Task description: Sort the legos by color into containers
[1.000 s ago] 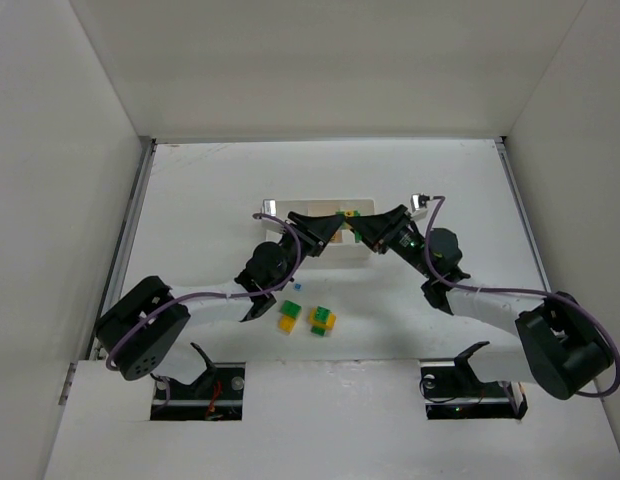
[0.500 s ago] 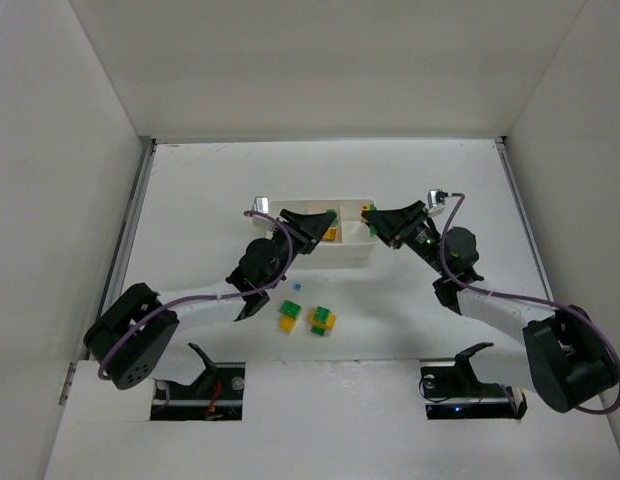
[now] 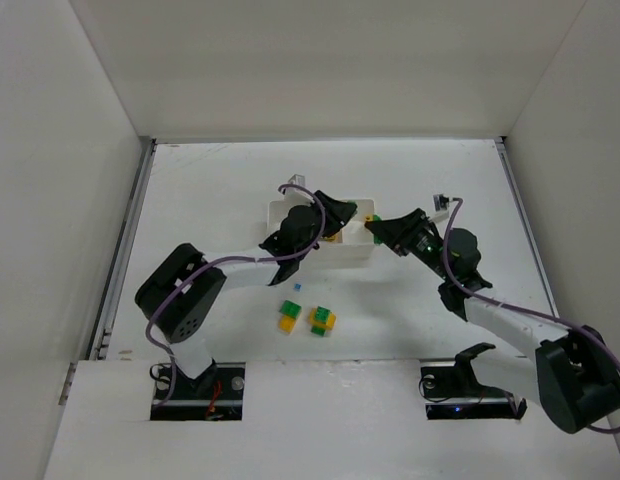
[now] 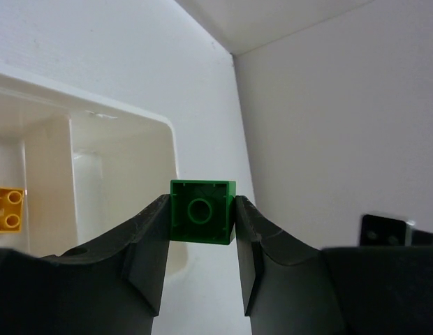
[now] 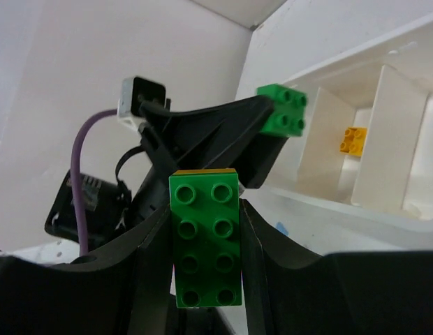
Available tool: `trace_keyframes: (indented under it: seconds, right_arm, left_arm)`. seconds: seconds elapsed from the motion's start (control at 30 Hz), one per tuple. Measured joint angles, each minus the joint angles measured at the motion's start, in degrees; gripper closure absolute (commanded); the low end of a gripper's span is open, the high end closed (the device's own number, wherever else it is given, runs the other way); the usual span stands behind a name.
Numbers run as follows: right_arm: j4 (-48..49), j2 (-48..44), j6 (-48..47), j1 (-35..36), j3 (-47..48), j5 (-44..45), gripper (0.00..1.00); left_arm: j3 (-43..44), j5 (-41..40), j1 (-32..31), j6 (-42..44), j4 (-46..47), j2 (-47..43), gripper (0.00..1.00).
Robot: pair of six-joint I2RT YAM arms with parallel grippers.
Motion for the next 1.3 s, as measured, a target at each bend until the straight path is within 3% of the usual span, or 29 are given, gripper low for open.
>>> trace_keyframes:
  seconds: [0.13, 0.33, 0.57, 0.9, 1.3]
  right_arm:
    - [-5.8, -4.1, -5.7, 0.0, 0.0, 2.1, 0.75]
    - [-11.3, -4.9, -10.5, 0.1, 0.0, 4.3, 0.75]
    - [-12.4, -3.3, -12.2, 0.9, 0.0, 4.8, 0.75]
    - [-11.6, -1.6, -11.8, 2.3, 0.3, 4.1, 0.75]
    - [-2.4, 2.8, -16.0, 6.5, 0.7, -0.2, 0.75]
  left_arm:
    - [5.6, 0.4, 0.3, 1.4, -5.4, 4.8, 0.71]
    - [10.8, 0.9, 0.5, 2.8, -11.0, 8.2, 0.44]
    - [8.4, 2.0, 0.5, 2.8, -11.9, 6.1, 0.44]
    - [-7.7, 3.8, -1.9, -2.1, -6.6, -12.8, 0.39]
    - [-16.5, 11.5, 2.7, -24.5, -6.3, -19.9, 0.20]
